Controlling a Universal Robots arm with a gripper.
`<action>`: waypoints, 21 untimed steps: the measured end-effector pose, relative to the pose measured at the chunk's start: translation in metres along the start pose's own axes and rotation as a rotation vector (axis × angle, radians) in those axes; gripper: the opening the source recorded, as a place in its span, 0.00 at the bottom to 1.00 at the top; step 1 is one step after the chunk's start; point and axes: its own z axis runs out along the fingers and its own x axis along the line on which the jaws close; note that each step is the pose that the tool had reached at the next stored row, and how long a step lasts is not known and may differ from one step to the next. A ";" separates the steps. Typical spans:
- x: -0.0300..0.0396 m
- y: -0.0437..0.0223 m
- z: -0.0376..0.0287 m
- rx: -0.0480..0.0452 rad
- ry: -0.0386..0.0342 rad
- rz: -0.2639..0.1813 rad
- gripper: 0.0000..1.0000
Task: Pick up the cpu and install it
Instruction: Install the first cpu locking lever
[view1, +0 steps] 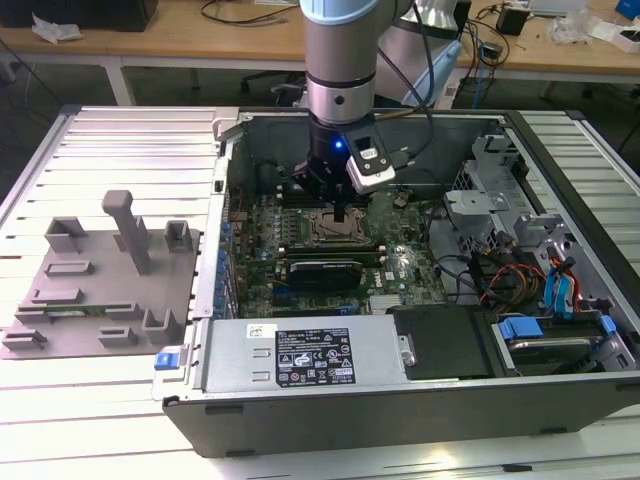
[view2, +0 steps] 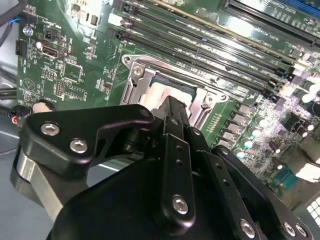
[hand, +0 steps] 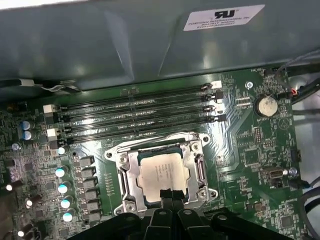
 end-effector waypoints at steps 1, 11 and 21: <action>-0.0007 0.0001 0.0003 -0.0005 0.0006 -0.008 0.11; -0.0025 0.0004 0.0009 0.0043 0.0429 -0.022 0.11; -0.0064 0.0007 -0.0088 -0.0038 0.0416 -0.118 0.11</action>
